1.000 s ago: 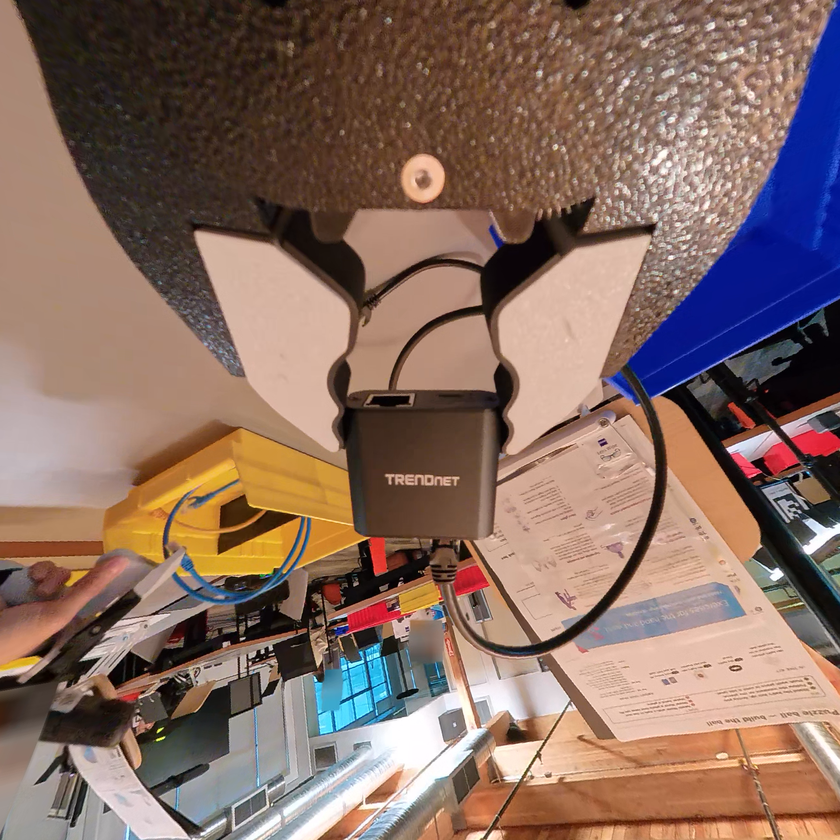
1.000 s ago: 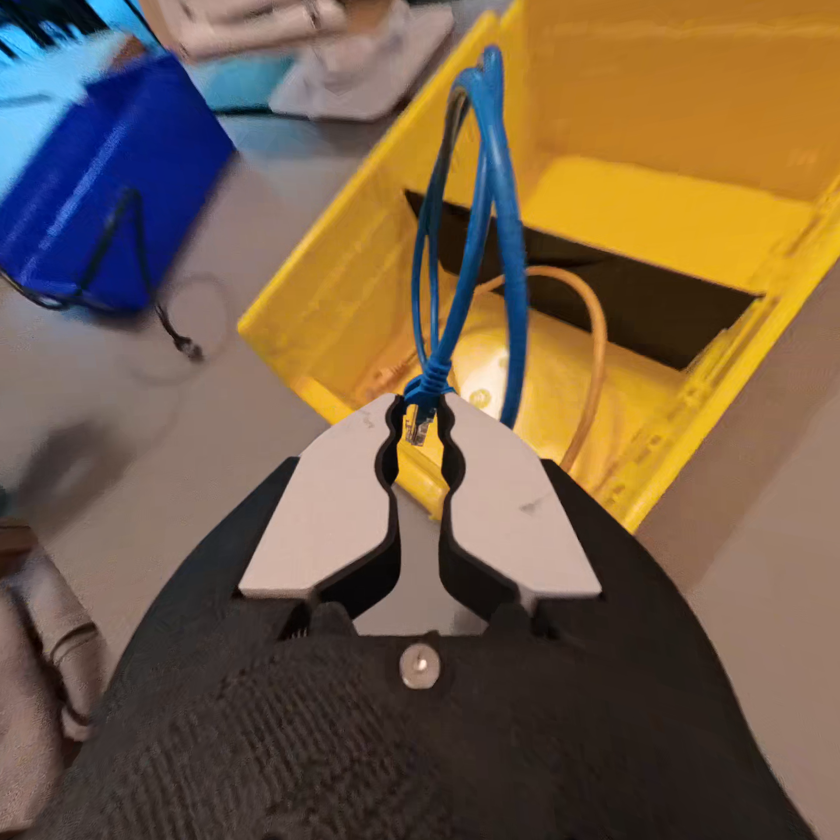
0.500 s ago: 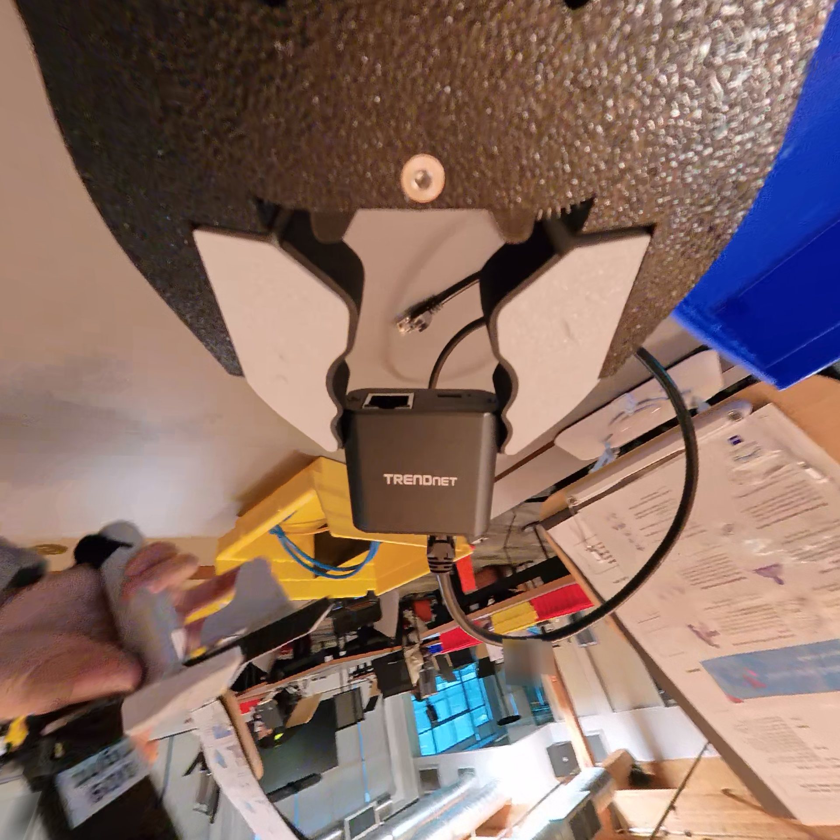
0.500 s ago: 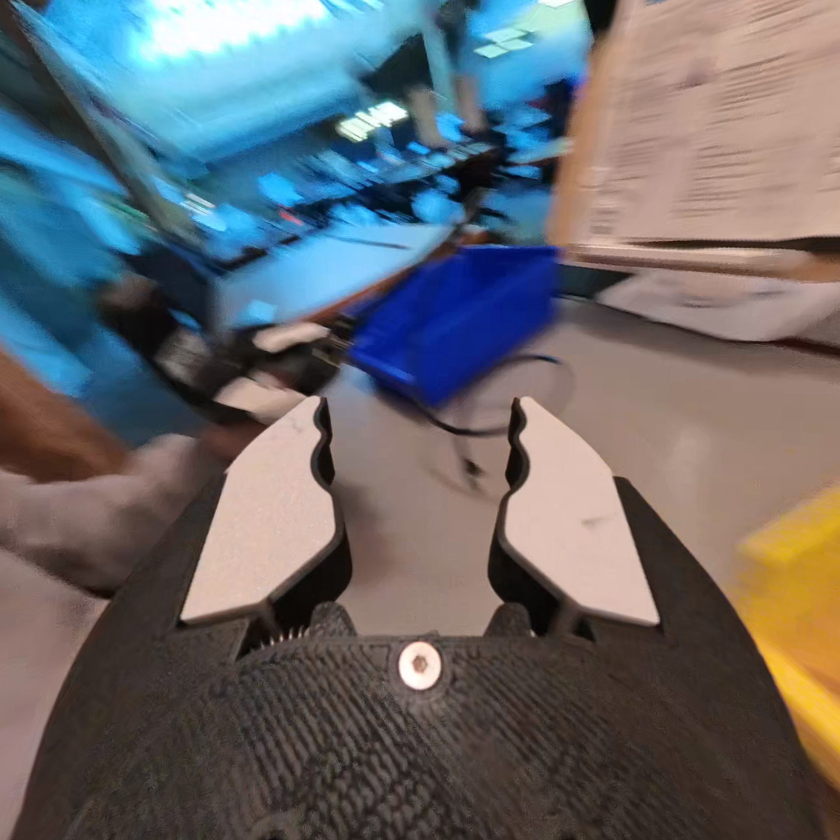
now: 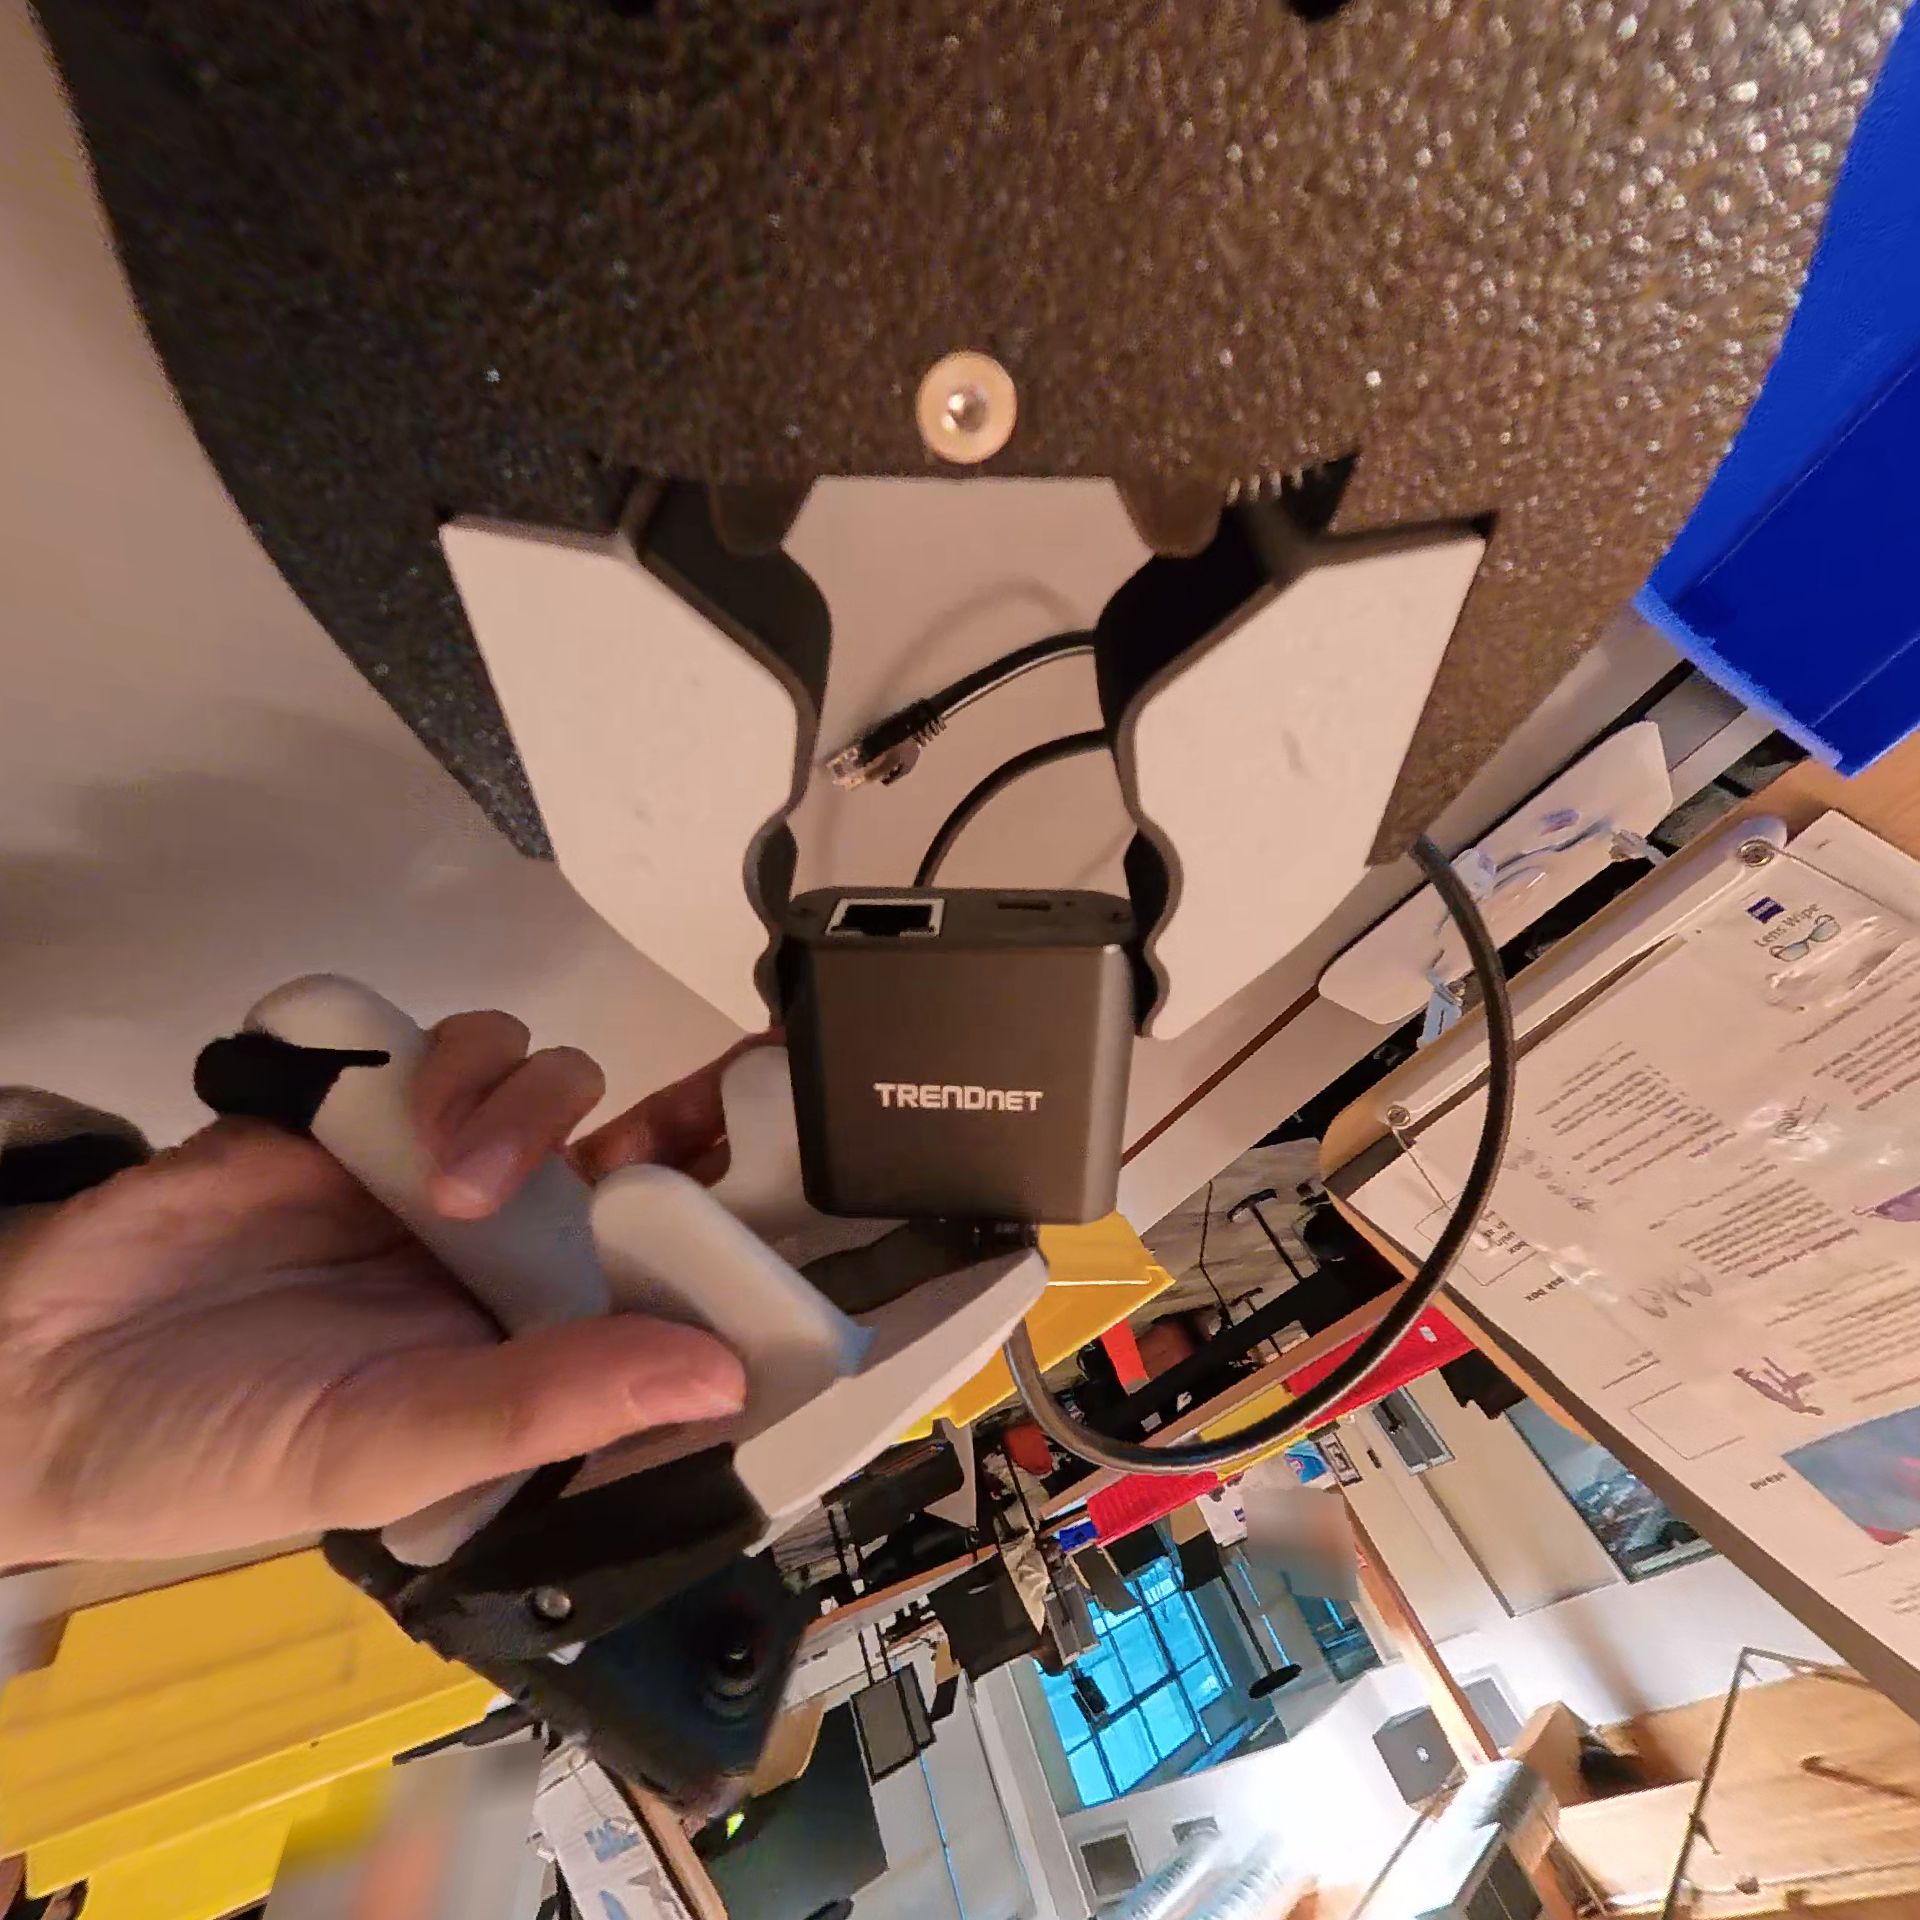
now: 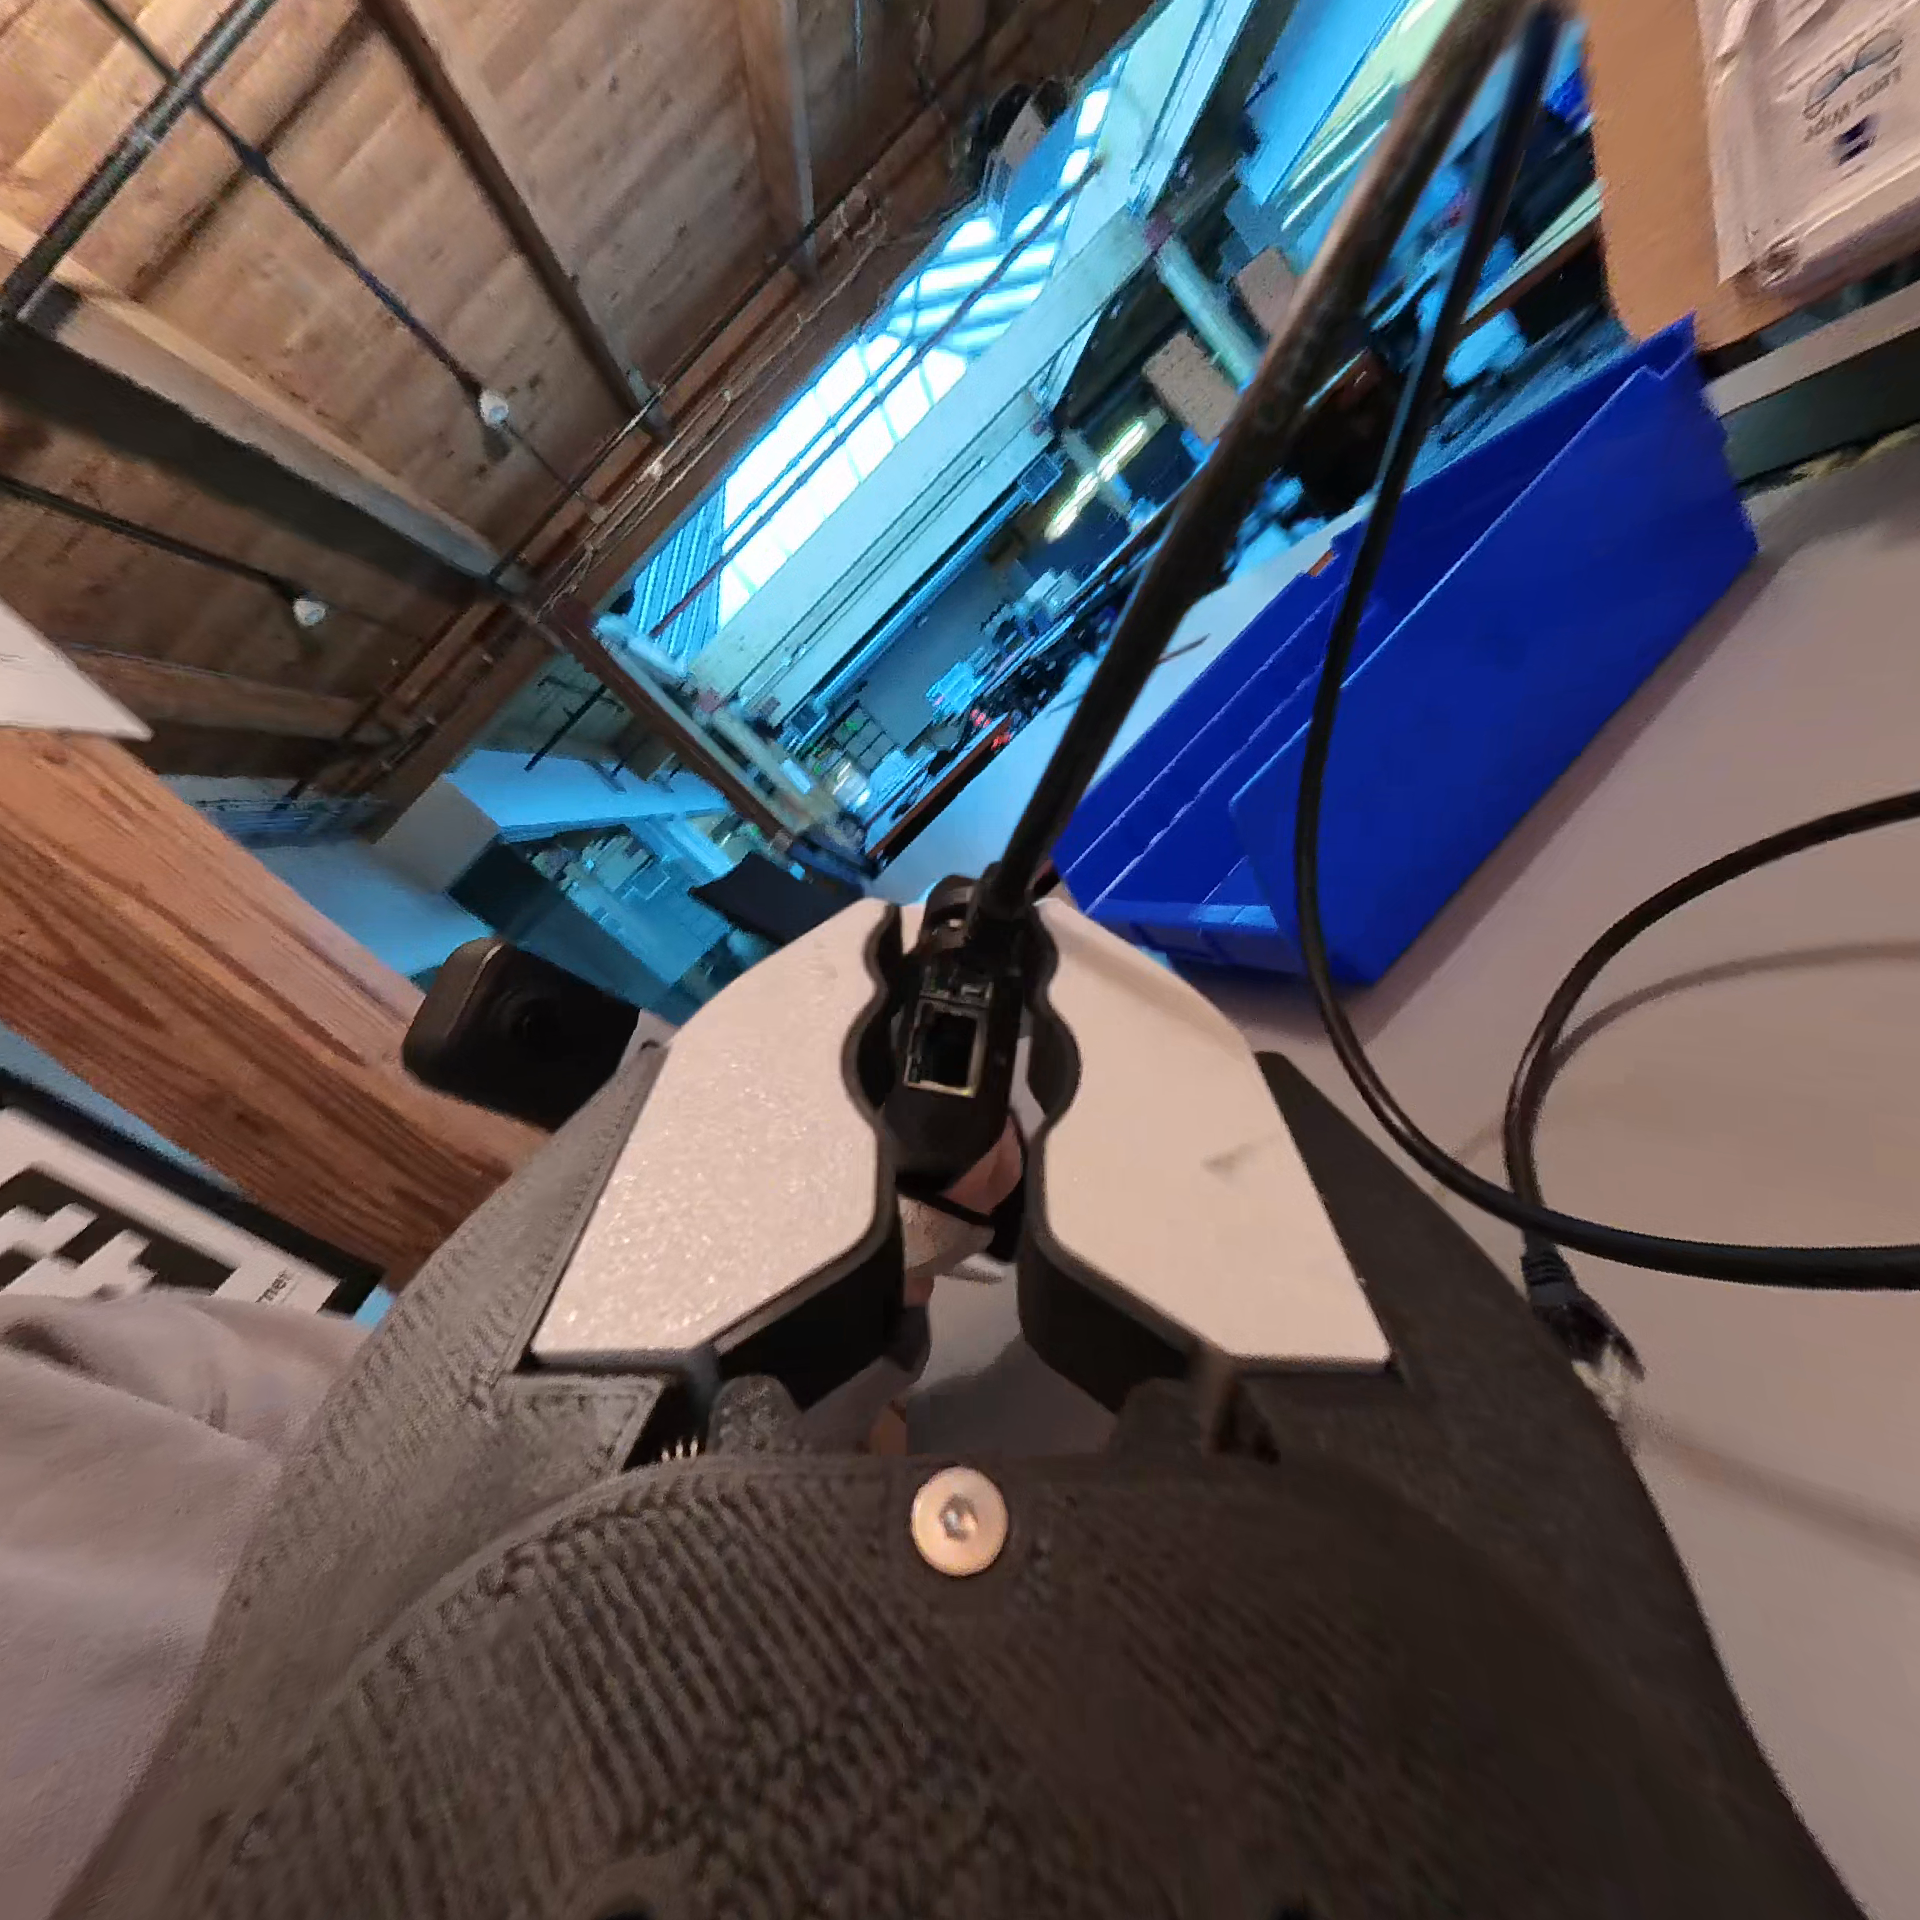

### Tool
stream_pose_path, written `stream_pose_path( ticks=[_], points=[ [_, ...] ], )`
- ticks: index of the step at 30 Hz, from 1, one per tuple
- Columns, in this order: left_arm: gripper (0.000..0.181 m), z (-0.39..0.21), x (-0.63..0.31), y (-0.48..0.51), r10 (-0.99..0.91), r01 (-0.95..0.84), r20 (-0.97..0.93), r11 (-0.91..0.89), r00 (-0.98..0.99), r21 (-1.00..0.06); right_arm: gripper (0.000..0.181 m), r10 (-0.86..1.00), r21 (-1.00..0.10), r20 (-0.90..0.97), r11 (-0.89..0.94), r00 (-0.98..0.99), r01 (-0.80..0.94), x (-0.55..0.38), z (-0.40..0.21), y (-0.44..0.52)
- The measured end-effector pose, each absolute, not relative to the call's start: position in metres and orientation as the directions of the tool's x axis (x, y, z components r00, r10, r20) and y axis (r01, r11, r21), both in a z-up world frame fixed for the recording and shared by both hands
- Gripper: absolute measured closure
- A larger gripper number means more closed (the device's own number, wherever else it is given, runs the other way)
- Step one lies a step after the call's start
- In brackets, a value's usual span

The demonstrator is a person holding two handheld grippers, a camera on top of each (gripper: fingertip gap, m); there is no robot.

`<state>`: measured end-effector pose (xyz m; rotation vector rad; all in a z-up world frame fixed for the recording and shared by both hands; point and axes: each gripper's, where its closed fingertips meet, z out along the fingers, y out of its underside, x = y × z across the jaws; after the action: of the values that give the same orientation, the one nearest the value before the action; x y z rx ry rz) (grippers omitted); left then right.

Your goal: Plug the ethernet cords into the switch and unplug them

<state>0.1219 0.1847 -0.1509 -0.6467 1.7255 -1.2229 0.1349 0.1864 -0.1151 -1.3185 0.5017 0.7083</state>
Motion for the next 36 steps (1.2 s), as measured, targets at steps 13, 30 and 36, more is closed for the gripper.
stream_pose_path(
  ticks=[13, 30, 36],
  points=[
    [0.12, -0.153, 0.126, 0.189, -0.829, 0.052, -0.377, 0.392, -0.414, -0.919, 0.165, 0.153, -0.666, -0.718, 0.134, 0.679, -0.734, 0.139, -0.119, 0.188],
    [0.12, -0.154, 0.132, 0.186, -0.832, 0.094, -0.489, 0.482, -0.262, -0.871, 0.167, 0.24, -0.716, -0.61, 0.243, 0.755, -0.655, 0.14, -0.118, 0.185],
    [0.12, -0.155, 0.132, 0.182, -0.877, 0.101, -0.368, 0.355, -0.31, -0.93, 0.168, 0.224, -0.736, -0.589, 0.247, 0.776, -0.63, 0.141, -0.121, 0.183]
  ],
)
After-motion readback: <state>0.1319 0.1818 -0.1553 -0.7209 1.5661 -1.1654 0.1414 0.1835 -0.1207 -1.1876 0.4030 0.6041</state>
